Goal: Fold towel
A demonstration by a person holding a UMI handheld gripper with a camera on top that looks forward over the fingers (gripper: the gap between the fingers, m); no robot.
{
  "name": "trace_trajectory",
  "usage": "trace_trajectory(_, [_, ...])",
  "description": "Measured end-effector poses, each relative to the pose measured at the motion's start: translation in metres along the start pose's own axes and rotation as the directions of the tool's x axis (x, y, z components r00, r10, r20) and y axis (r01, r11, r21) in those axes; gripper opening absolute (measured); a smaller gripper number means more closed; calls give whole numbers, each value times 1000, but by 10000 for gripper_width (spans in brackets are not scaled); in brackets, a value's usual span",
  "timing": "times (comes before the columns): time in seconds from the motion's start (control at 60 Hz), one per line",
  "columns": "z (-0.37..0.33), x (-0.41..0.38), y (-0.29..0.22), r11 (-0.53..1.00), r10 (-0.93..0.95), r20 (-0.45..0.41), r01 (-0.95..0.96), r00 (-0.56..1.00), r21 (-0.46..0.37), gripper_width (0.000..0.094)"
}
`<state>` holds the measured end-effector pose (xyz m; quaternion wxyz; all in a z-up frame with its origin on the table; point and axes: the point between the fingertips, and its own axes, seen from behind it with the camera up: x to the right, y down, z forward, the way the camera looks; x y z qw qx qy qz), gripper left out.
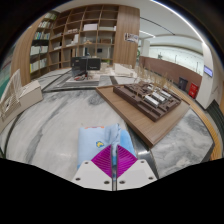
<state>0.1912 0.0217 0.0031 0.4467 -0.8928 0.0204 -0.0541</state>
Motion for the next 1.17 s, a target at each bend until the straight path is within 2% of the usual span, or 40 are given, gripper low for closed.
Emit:
trace_trajectory(0.05, [2,3,0,1000,1,5,-1,1000,11,35])
trace_trajectory(0.1, [-1,4,-2,1000,14,6,-14,1000,9,118])
trace_trajectory(0.117, [-2,3,-5,1000,21,3,-21,1000,10,249])
trace_trajectory(0.233, [-17,13,-13,999,45,-6,-45,999,21,735])
trace_trajectory(0.283, [-28,15,-17,998,55,-6,-55,998,19,783])
trace_trajectory(0.383, [-64,17,-23,998,47,9,-48,999,31,797])
trace_trajectory(0.55, [-156,2,-30,994,14,33,-17,999,108,795])
trace_trajectory(0.783, [-260,-41,-5,989,44,144,-63,989,134,805])
trace_trajectory(0.9, [-282,-55,5,989,34,189,-60,981,134,804])
trace_trajectory(1.017, [-285,-44,8,986,-52,141,28,989,163,808])
trace_trajectory(1.167, [-273,-36,10,986,-55,138,32,989,166,804])
